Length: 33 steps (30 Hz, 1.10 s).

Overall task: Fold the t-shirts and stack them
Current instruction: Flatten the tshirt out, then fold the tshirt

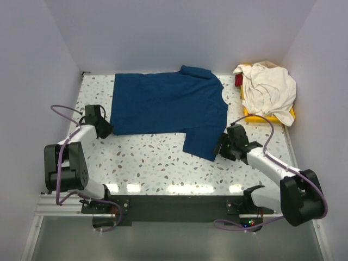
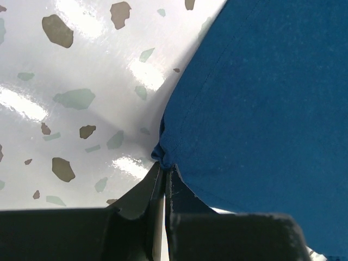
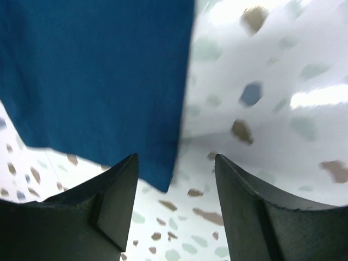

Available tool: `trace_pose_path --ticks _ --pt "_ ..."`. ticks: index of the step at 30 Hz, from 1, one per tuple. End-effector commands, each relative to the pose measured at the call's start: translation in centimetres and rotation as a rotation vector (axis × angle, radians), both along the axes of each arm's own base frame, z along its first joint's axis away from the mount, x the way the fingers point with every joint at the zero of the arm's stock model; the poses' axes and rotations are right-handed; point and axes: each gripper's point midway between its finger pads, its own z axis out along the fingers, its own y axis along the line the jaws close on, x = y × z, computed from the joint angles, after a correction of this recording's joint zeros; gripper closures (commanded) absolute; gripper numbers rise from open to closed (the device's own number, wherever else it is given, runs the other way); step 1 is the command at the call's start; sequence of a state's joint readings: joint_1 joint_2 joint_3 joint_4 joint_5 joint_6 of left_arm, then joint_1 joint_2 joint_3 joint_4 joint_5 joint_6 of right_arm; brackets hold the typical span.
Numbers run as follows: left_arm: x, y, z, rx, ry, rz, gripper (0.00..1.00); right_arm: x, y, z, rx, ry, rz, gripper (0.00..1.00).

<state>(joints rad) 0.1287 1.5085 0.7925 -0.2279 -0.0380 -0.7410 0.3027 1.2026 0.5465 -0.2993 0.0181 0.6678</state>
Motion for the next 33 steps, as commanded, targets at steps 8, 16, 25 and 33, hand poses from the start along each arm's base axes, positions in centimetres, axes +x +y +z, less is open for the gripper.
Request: trace_pose_path --ticks 8,16,25,33 --pt "-0.1 0.3 1.2 0.018 -0.050 0.016 0.98 -2.7 0.8 -1.6 0.053 -0.026 -0.084 0.50" --pt "-0.8 0.3 0.4 0.017 -0.031 0.023 0.98 -3.5 2.3 -3.1 0.052 -0.003 -0.051 0.55" --pt "-1.1 0.2 -0.1 0.006 -0.032 0.036 0.99 -4.2 1.9 -3.7 0.025 0.007 -0.045 0.73" --pt "-2.3 0.5 0.5 0.027 -0.037 0.048 1.00 -4.8 0.7 1.8 -0.003 -0.084 -0.007 1.00"
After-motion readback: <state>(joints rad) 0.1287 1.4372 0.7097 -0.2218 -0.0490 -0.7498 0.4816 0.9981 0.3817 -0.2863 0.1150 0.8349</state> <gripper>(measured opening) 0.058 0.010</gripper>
